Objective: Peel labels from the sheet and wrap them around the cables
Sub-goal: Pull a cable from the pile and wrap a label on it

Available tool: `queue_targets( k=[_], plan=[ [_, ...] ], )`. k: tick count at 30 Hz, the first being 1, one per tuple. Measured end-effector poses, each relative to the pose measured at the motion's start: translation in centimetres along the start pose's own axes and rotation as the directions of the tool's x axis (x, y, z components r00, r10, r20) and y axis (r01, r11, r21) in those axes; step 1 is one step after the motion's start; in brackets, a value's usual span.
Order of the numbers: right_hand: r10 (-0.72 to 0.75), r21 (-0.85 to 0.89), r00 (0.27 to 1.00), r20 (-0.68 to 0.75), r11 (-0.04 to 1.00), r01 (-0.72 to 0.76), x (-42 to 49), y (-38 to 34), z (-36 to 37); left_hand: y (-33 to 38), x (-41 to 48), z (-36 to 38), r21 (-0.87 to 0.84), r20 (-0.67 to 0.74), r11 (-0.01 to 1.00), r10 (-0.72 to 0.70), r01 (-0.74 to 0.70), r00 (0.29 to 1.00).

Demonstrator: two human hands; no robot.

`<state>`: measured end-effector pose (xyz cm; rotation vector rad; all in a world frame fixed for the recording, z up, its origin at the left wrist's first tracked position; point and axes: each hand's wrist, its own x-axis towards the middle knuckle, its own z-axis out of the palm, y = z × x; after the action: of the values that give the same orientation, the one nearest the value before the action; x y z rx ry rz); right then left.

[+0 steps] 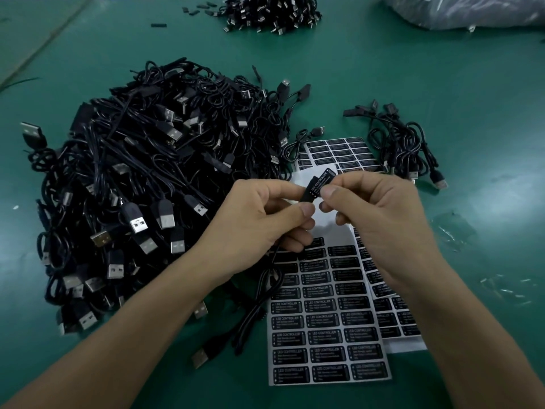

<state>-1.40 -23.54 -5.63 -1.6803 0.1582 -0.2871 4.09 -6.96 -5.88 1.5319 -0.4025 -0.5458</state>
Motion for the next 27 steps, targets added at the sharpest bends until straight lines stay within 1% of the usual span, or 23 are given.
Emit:
queue_targets(
  k=[3,6,11,17,27],
  plan=[
    [0.004,-0.049,1.0,-0.006,0.999,-0.004,-0.01,0.07,0.02,0.19,-0.07,-0.1,0.018,0.053,1.0,-0.006,0.005,0.999],
    [0.009,-0.07,1.0,0.0,0.998,-0.009,0.05,0.18,0.01,0.28,-0.02,-0.12,0.017,0.074,1.0,-0.015,0.014,0.997],
    [0.03,-0.076,1.0,0.002,0.997,-0.03,0.05,0.26,-0.04,0.21,0.02,-0.23,-0.001,0.058,1.0,-0.029,0.03,0.998],
    [0.023,-0.091,0.999,0.044,0.996,-0.019,0.04,0.12,0.03,0.18,-0.07,-0.19,-0.014,0.05,0.999,-0.032,0.033,0.998],
    [-0.03,-0.196,0.999,0.04,0.98,0.037,0.04,0.33,0.01,0.13,-0.1,-0.14,0.003,0.046,0.999,-0.054,0.054,0.997]
  ],
)
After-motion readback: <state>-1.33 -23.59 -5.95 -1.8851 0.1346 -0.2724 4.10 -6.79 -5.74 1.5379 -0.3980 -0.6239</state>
